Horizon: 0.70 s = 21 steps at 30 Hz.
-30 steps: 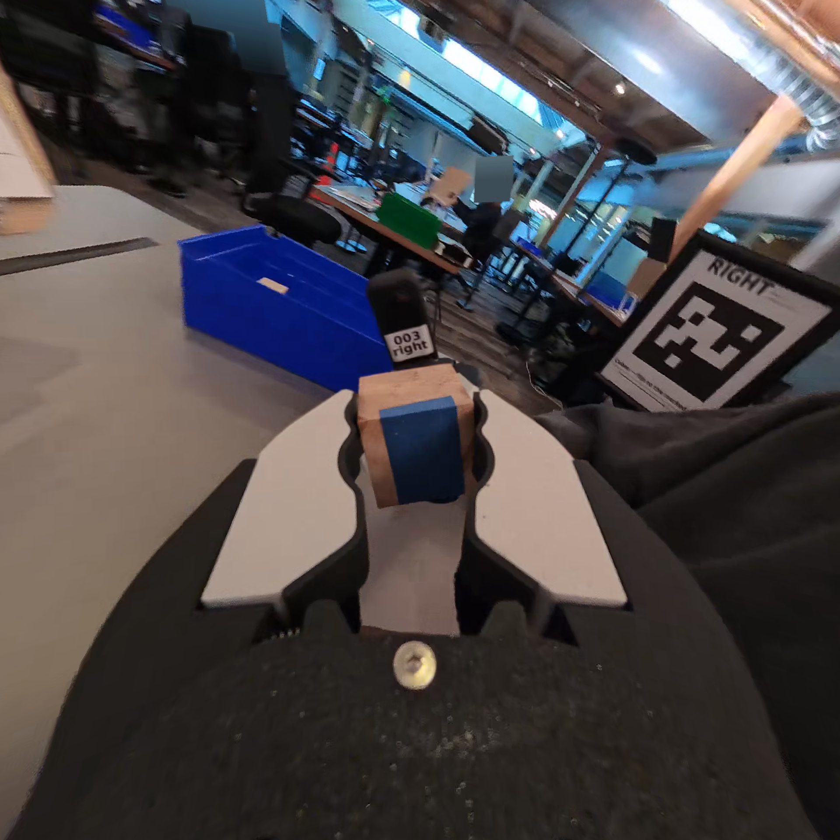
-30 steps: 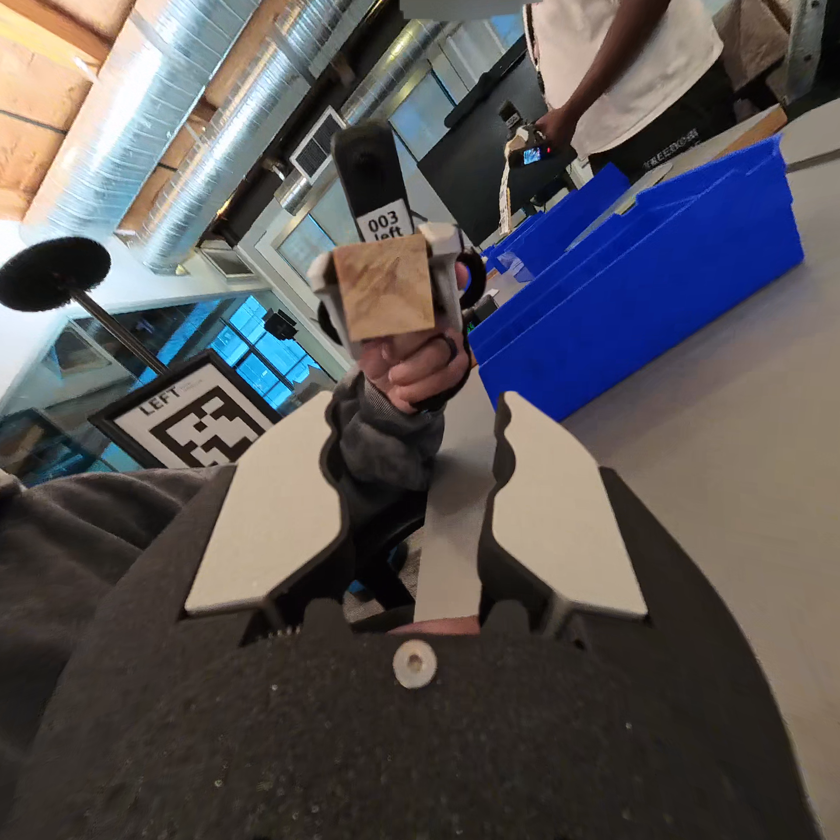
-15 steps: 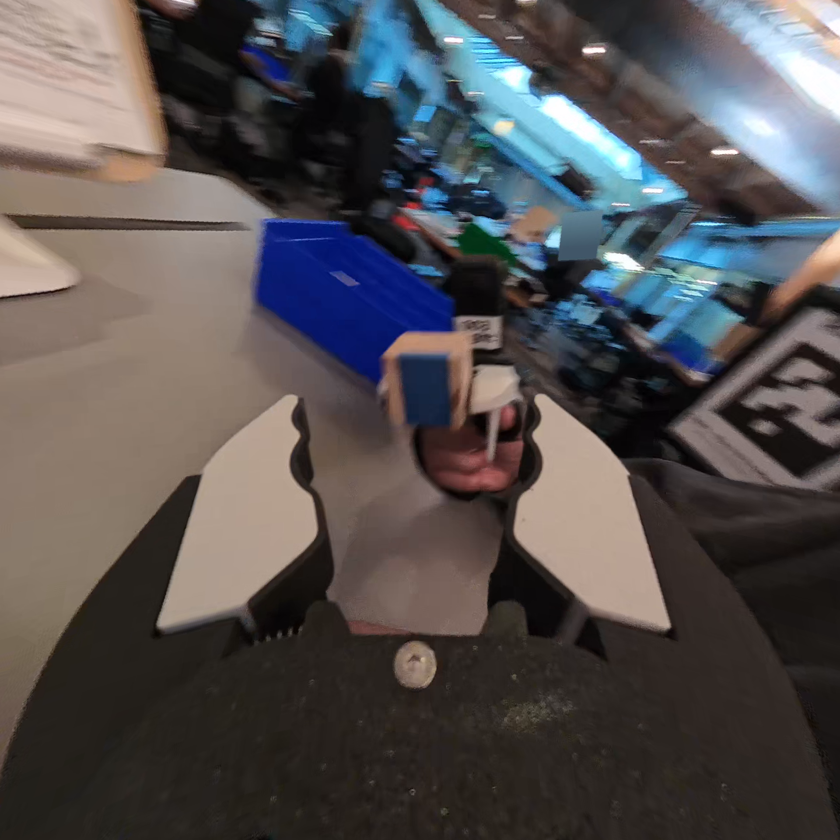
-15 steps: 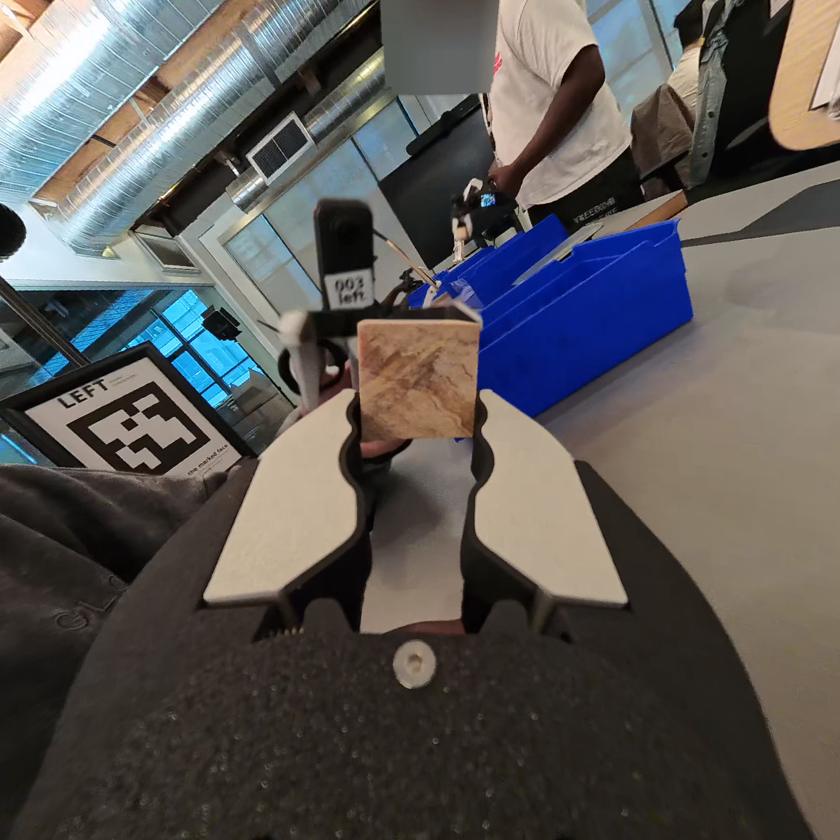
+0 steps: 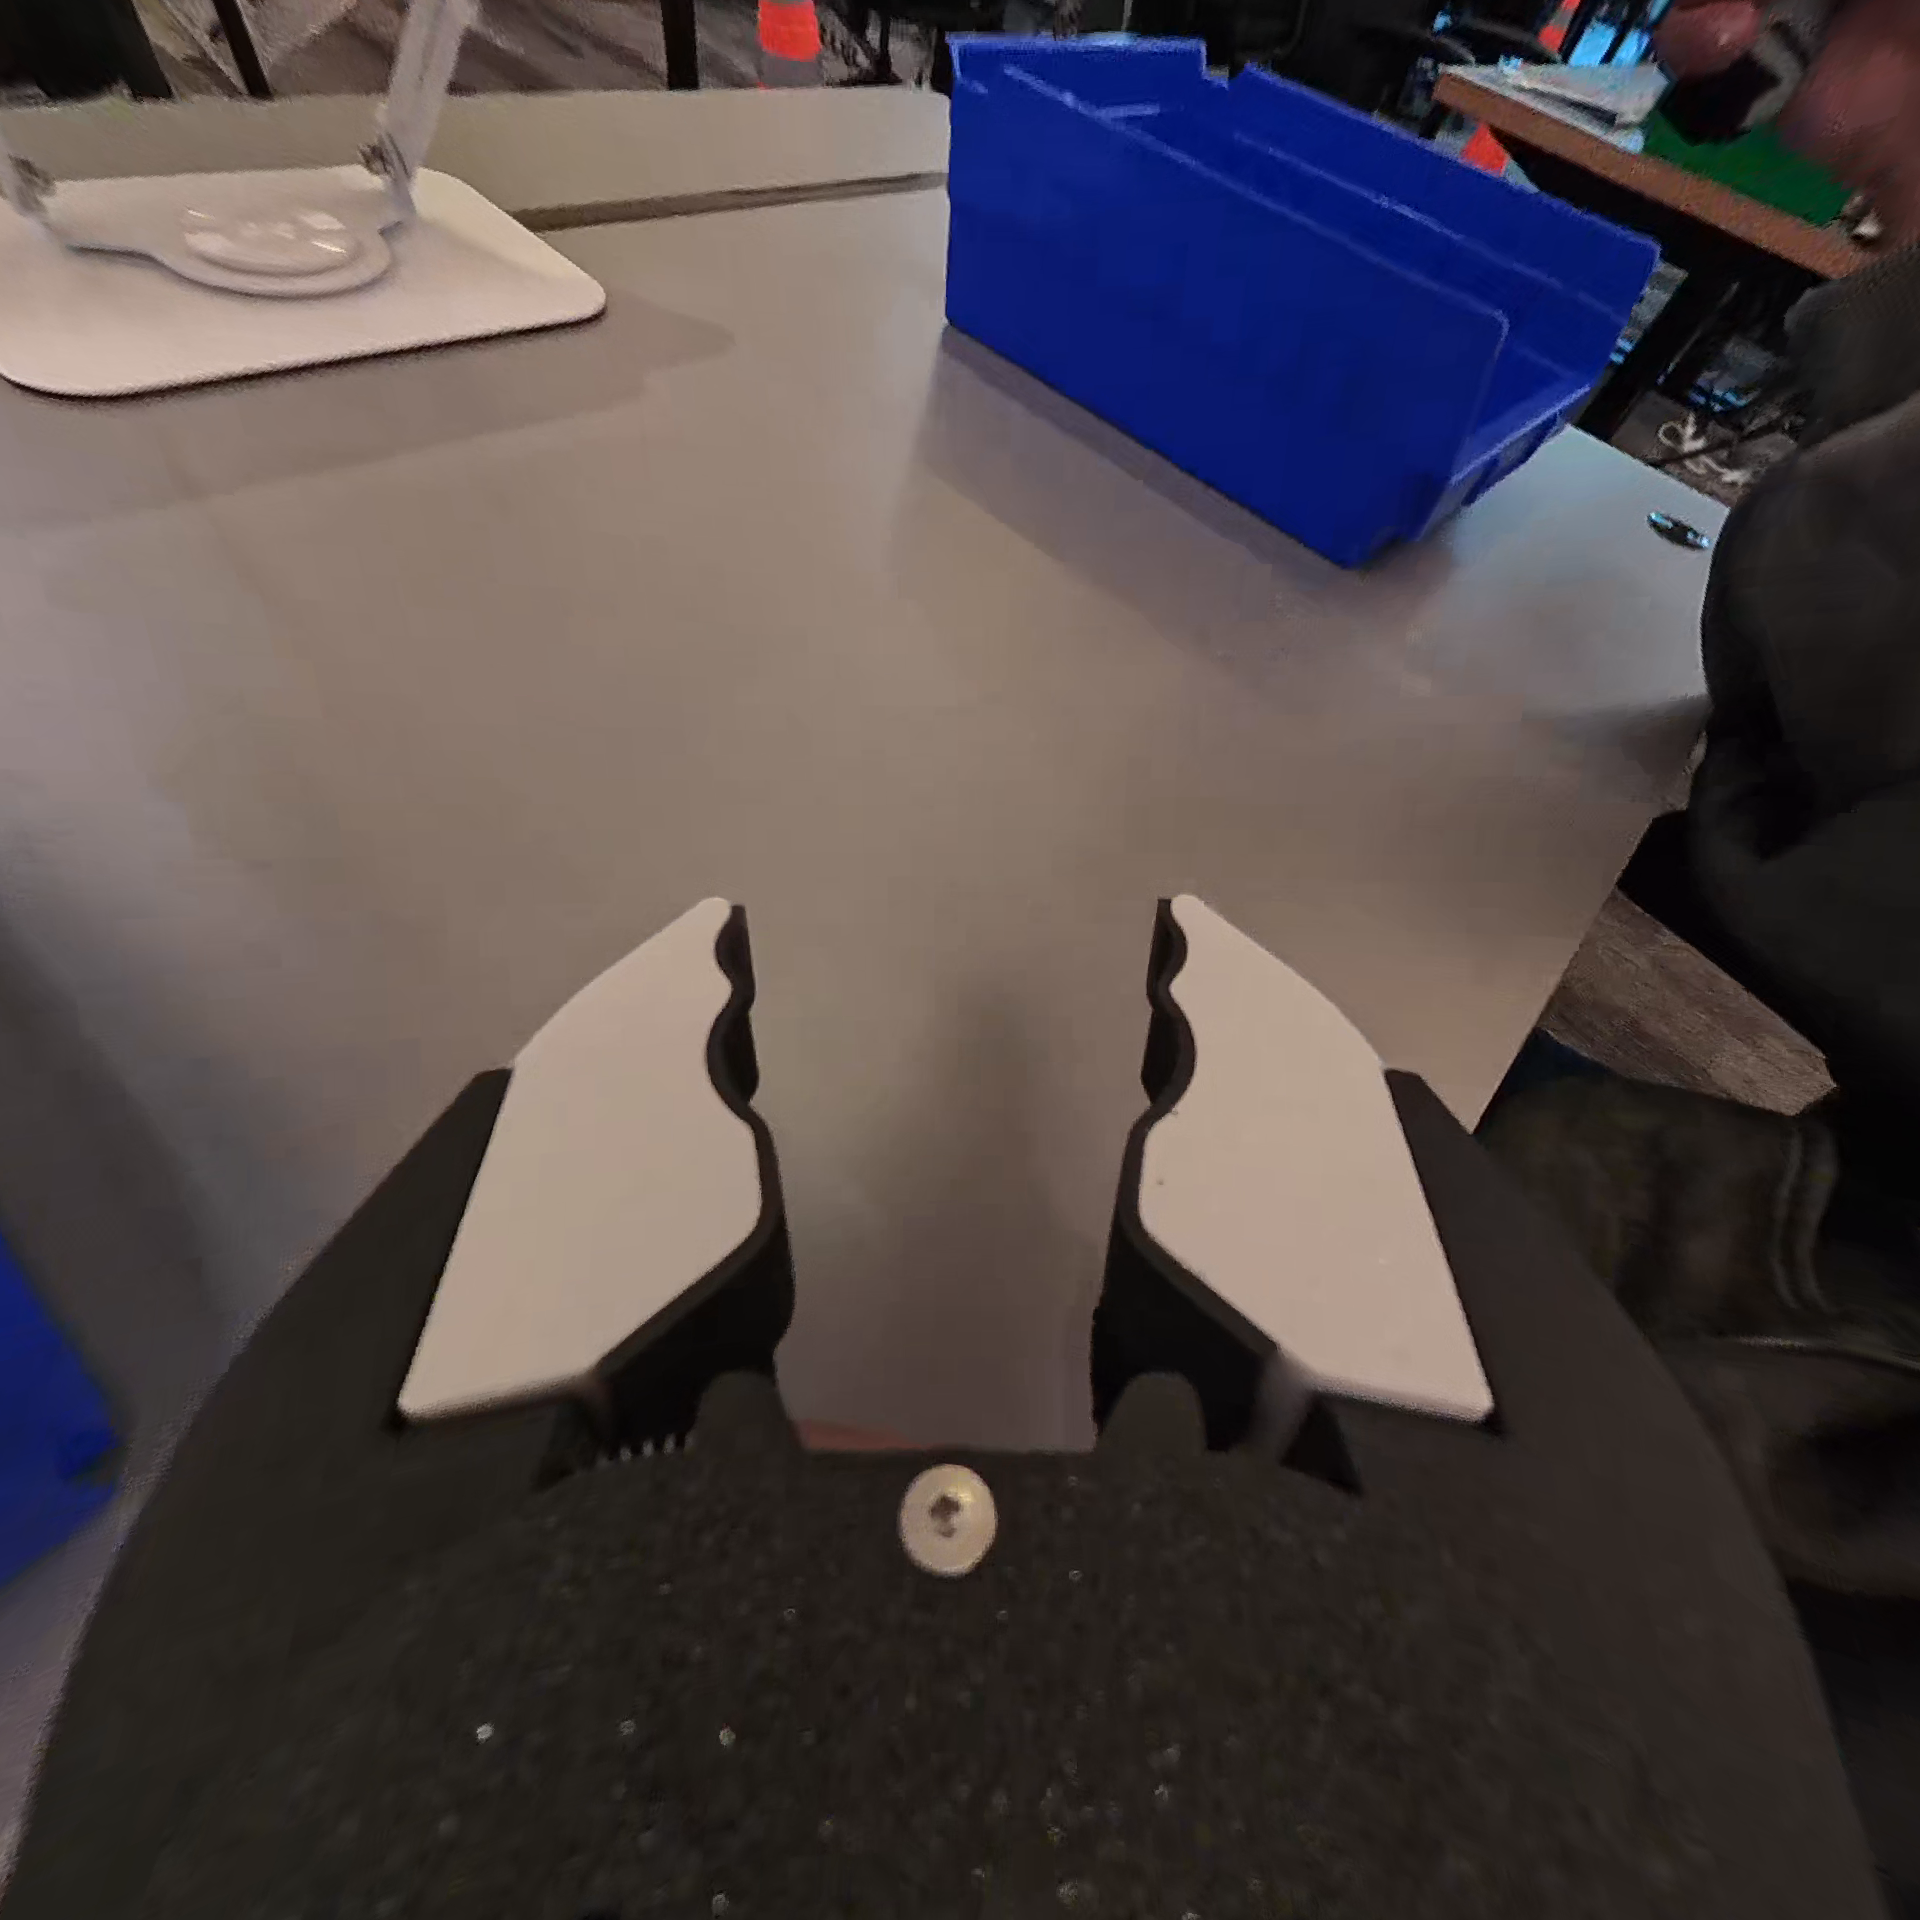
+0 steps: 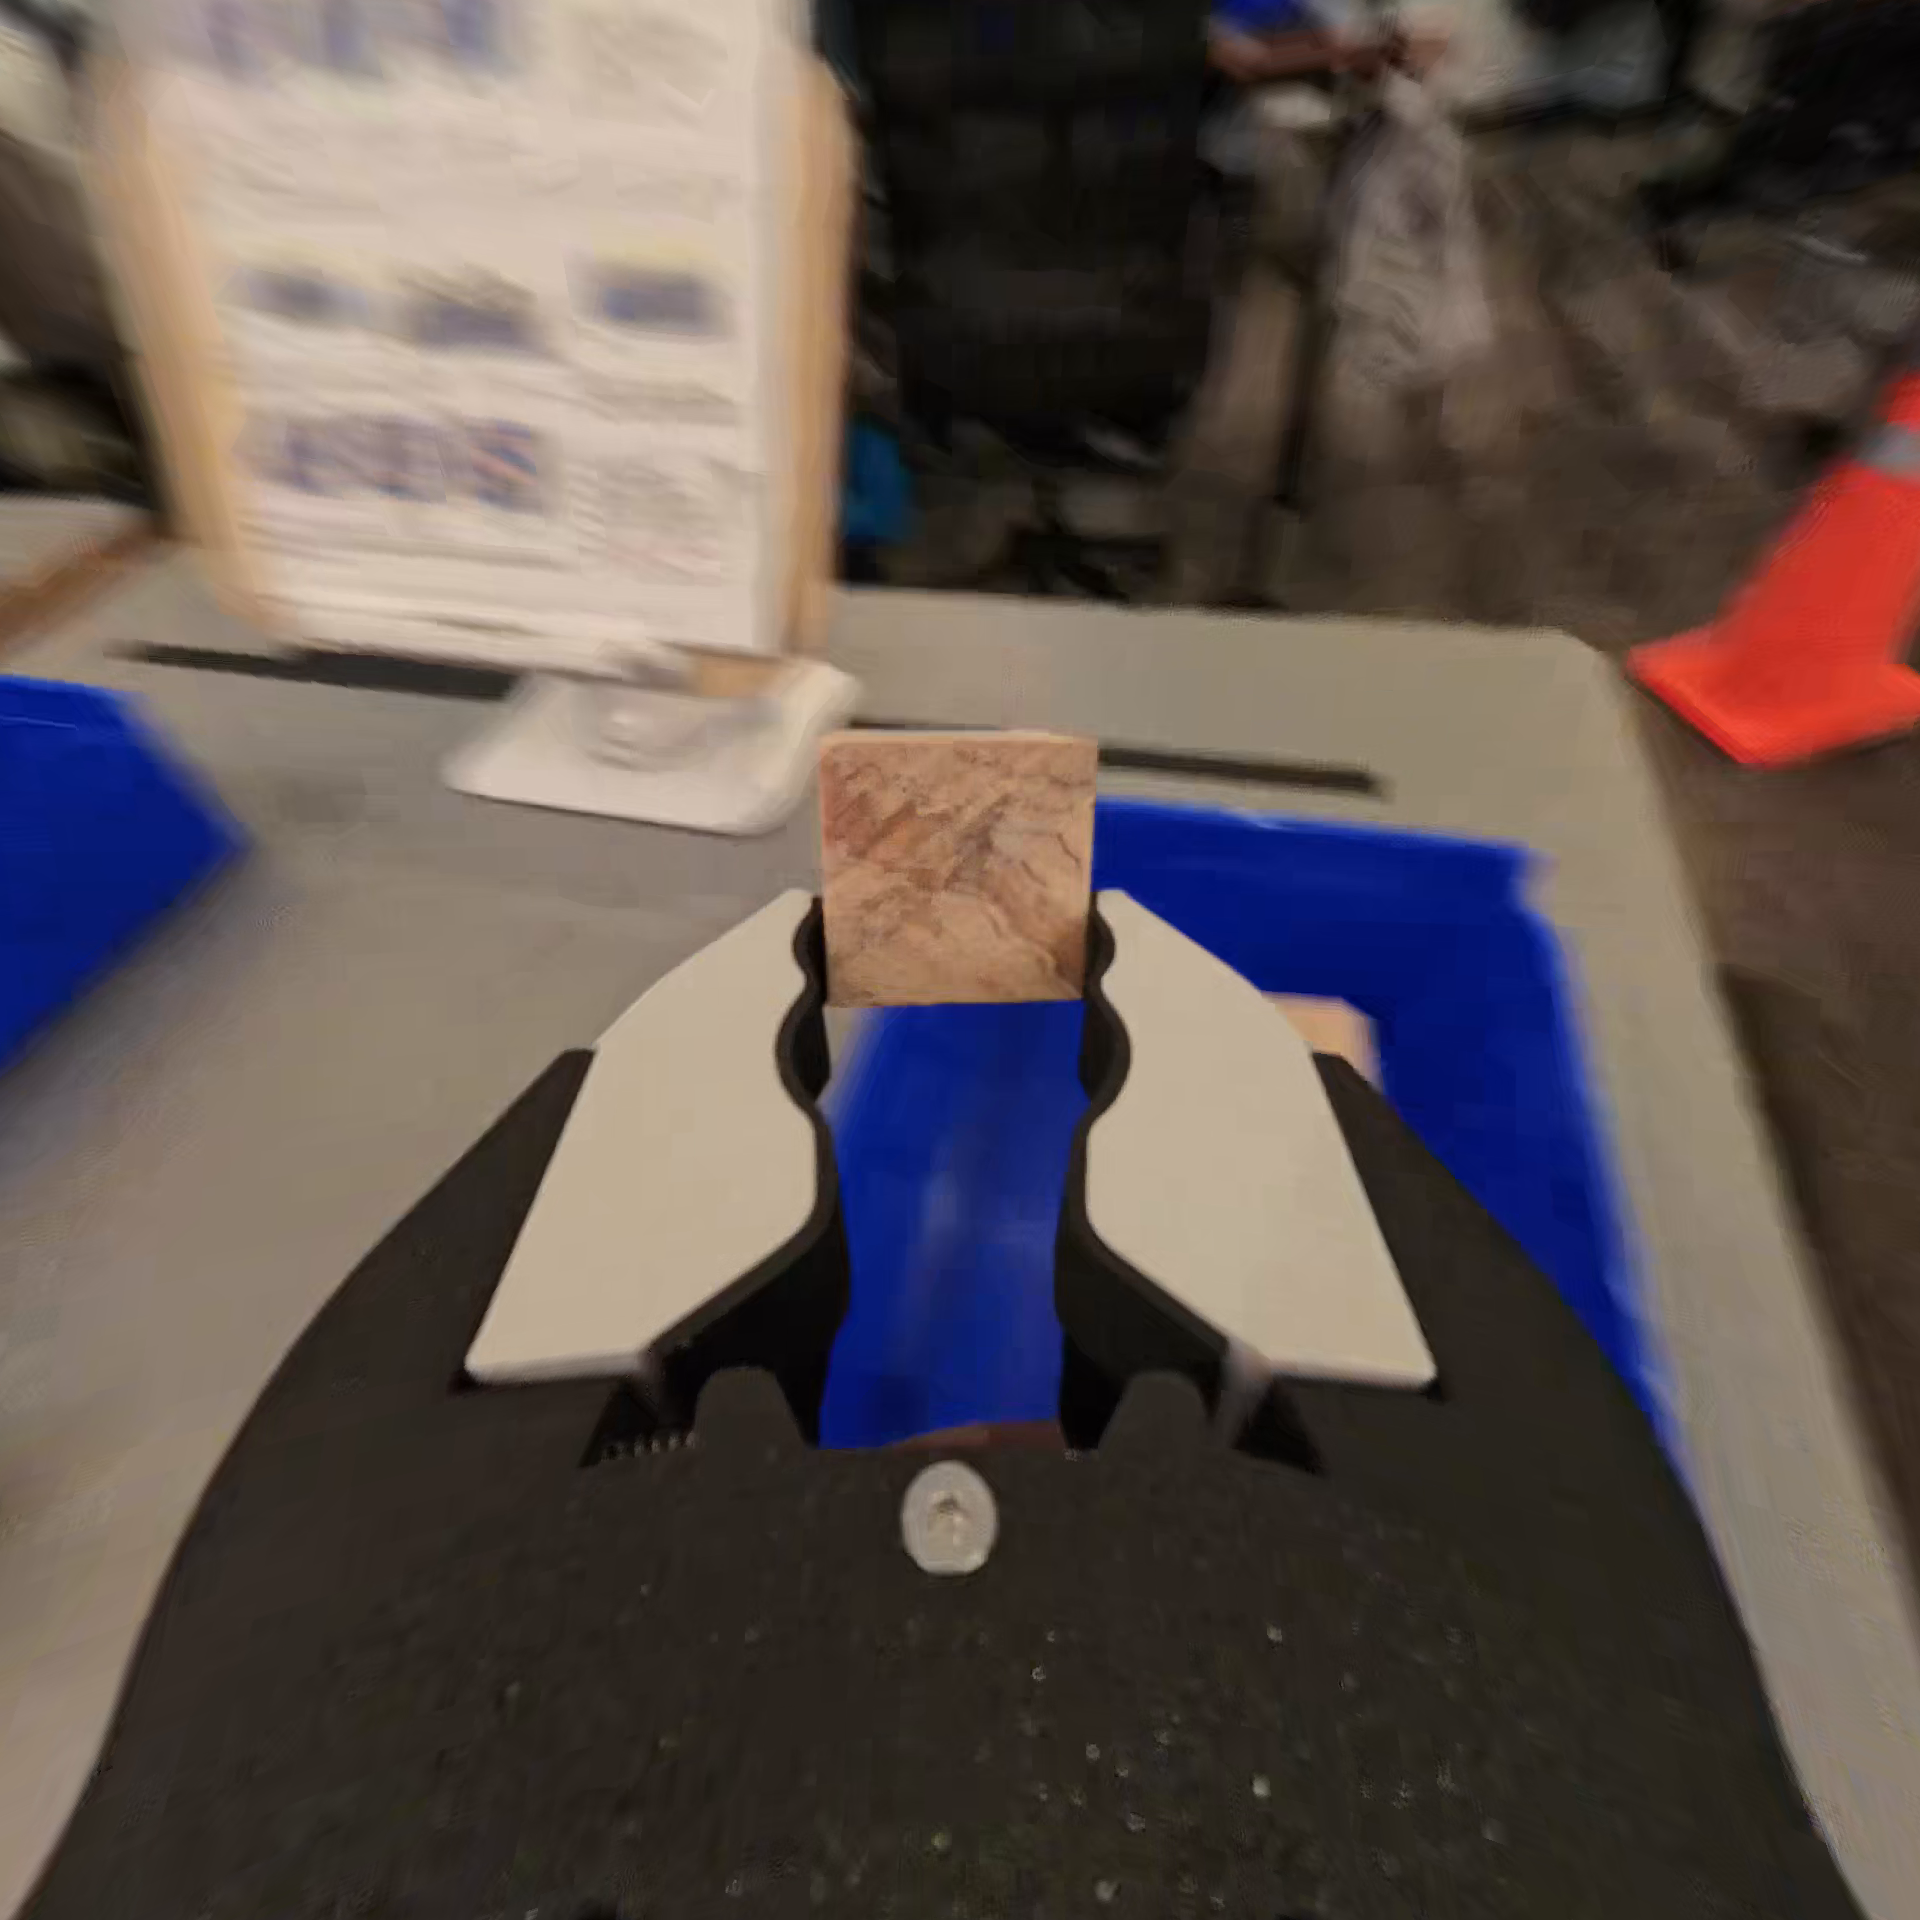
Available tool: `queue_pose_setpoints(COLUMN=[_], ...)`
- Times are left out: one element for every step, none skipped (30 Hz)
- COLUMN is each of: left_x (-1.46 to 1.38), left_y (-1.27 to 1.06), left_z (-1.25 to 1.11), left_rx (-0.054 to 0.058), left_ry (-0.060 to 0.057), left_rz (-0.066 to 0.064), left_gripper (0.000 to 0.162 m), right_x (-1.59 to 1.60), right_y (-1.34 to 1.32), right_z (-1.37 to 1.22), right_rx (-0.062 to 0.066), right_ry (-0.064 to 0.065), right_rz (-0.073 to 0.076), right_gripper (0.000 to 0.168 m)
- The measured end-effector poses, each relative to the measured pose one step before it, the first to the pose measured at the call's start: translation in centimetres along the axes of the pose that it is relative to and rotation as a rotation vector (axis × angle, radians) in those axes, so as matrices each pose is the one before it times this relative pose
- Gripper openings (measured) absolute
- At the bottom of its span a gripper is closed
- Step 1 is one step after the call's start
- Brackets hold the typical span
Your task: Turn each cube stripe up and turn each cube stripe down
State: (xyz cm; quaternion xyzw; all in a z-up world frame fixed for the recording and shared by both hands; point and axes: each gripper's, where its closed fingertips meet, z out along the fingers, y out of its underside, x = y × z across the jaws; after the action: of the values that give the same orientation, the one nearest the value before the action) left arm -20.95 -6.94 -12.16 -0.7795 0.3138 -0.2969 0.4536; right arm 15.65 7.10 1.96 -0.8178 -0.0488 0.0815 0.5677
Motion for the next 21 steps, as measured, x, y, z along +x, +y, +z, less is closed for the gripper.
queue_pose_setpoints(left_x=[0.141, 0.124, 0.125, 0.121, 0.062, -0.051, -0.140, -0.166, -0.153, -0.131, -0.019, 0.108, 0.111, 0.065, 0.004, -0.059, -0.014, 0.068, 0.104, 0.082, 0.039], left_y=[0.384, 0.232, 0.020, -0.097, -0.087, -0.060, -0.022, 0.036, 0.069, 0.050, 0.025, 0.048, 0.082, 0.110, 0.159, 0.157, 0.059, 0.061, 0.088, 0.088, 0.009], left_z=[0.200, 0.121, 0.033, -0.039, -0.063, -0.071, -0.052, -0.020, 0.014, 0.037, 0.032, 0.043, 0.040, 0.060, 0.070, 0.070, 0.053, 0.049, 0.058, 0.031, 0.002], left_rx=[-0.0186, -0.0131, -0.0011, 0.0040, 0.0007, -0.0016, -0.0028, -0.0056, -0.0062, -0.0024, 0.0000, -0.0015, -0.0043, -0.0056, -0.0090, -0.0090, -0.0031, -0.0022, -0.0060, -0.0052, -0.0004], left_ry=[0.0095, 0.0107, 0.0117, 0.0117, 0.0079, 0.0007, -0.0045, -0.0060, -0.0048, -0.0036, 0.0035, 0.0100, 0.0092, 0.0048, -0.0005, -0.0041, -0.0025, 0.0037, 0.0057, 0.0032, -0.0007], left_rz=[-0.0047, -0.0065, -0.0076, -0.0072, -0.0049, -0.0014, 0.0023, 0.0043, 0.0039, -0.0013, -0.0068, -0.0094, -0.0077, -0.0025, 0.0025, 0.0047, 0.0039, 0.0017, -0.0006, -0.0002, 0.0024], left_gripper=[0.072, 0.072, 0.072, 0.072, 0.072, 0.072, 0.072, 0.072, 0.071, 0.071, 0.071, 0.071, 0.071, 0.071, 0.071, 0.071, 0.071, 0.071, 0.071, 0.072, 0.072], right_x=[3.185, 2.725, 2.354, 1.754, 0.906, 0.106, -0.235, -0.173, -0.116, -0.151, -0.147, 0.012, 0.020, 0.000, -0.013, 0.001, 0.041, 0.077, 0.148, 0.079, 0.012], right_y=[1.876, 2.395, 2.315, 1.961, 1.731, 1.224, 0.897, 0.707, 0.562, 0.608, 0.432, 0.125, -0.361, -0.040, -0.020, -0.019, 0.024, 0.143, 0.298, 0.202, 0.212], right_z=[0.551, 1.040, 1.295, 1.330, 1.195, 0.983, 0.761, 0.660, 0.650, 0.679, 0.662, 0.483, 0.069, 0.044, -0.002, 0.011, 0.004, -0.039, -0.051, -0.113, -0.104], right_rx=[-0.0892, -0.1119, -0.0968, -0.0768, -0.0789, -0.0601, -0.0501, -0.0472, -0.0402, -0.0466, -0.0351, -0.0135, 0.0202, -0.0008, 0.0001, 0.0041, 0.0056, -0.0005, -0.0115, -0.0035, -0.0022], right_ry=[0.0955, 0.0784, 0.0736, 0.0557, 0.0194, -0.0142, -0.0205, -0.0092, -0.0019, -0.0016, -0.0002, 0.0080, 0.0046, 0.0025, 0.0020, 0.0001, -0.0013, -0.0005, 0.0069, 0.0054, 0.0008], right_rz=[-0.0089, -0.0215, -0.0099, 0.0158, 0.0187, 0.0075, 0.0059, 0.0099, 0.0142, 0.0066, -0.0007, 0.0055, 0.0098, 0.0018, -0.0004, 0.0022, 0.0108, 0.0122, -0.0019, -0.0086, -0.0017], right_gripper=[0.046, 0.046, 0.046, 0.046, 0.046, 0.046, 0.046, 0.046, 0.046, 0.046, 0.046, 0.046, 0.045, 0.045, 0.045, 0.045, 0.045, 0.045, 0.045, 0.045, 0.045])
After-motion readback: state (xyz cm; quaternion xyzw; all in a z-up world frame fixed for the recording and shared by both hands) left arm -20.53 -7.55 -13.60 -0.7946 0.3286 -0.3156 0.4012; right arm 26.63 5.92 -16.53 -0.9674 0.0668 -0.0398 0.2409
